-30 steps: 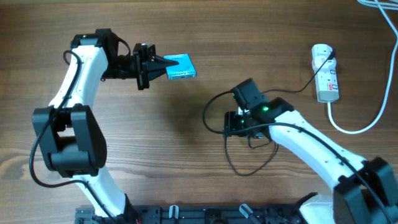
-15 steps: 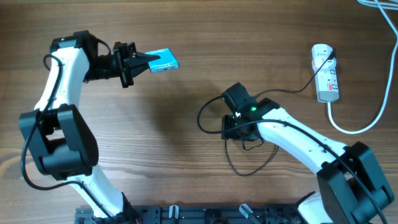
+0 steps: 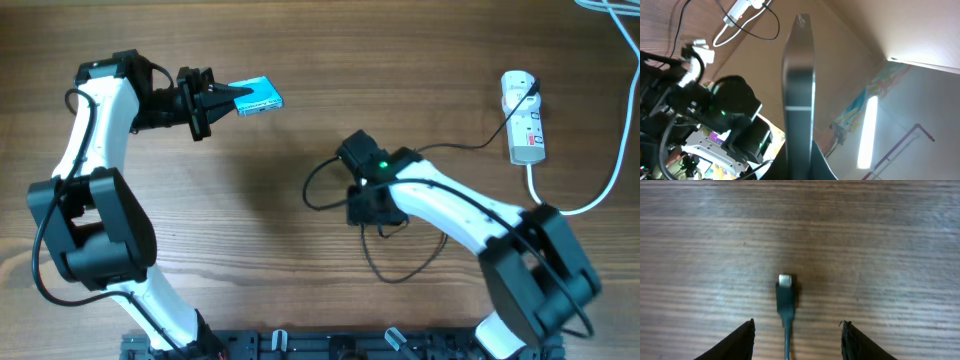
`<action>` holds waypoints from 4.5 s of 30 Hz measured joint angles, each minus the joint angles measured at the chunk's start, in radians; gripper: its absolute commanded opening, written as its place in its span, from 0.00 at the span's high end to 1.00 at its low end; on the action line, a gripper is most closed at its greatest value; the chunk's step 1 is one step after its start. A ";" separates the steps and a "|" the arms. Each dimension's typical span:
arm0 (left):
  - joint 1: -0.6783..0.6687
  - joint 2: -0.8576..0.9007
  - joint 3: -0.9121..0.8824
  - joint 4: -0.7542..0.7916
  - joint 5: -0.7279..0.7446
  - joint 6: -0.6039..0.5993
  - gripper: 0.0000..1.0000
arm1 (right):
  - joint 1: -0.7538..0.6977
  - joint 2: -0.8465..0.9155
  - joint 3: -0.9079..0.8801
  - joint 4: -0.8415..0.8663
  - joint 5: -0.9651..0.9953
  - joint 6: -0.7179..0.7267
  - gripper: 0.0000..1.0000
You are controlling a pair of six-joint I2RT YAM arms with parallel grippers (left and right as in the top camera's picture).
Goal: Plug charger to phone and switch on socket
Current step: 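Lower the right gripper over the black USB-C plug and grasp it, then lift the USB-C plug with the right gripper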
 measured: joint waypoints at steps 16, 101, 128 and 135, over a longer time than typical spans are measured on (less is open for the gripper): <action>0.000 0.000 0.000 0.000 0.000 0.000 0.96 | 0.027 0.040 0.014 -0.005 0.014 0.032 0.60; 0.000 0.000 0.000 0.000 -0.004 0.000 0.96 | 0.057 0.073 0.028 -0.035 0.032 0.100 0.82; 0.000 0.000 0.000 0.000 -0.004 0.000 0.96 | 0.055 0.079 0.040 -0.061 0.016 0.101 0.96; 0.000 0.000 0.000 0.069 -0.007 0.000 0.96 | 0.037 0.051 0.112 -0.189 0.014 0.044 0.96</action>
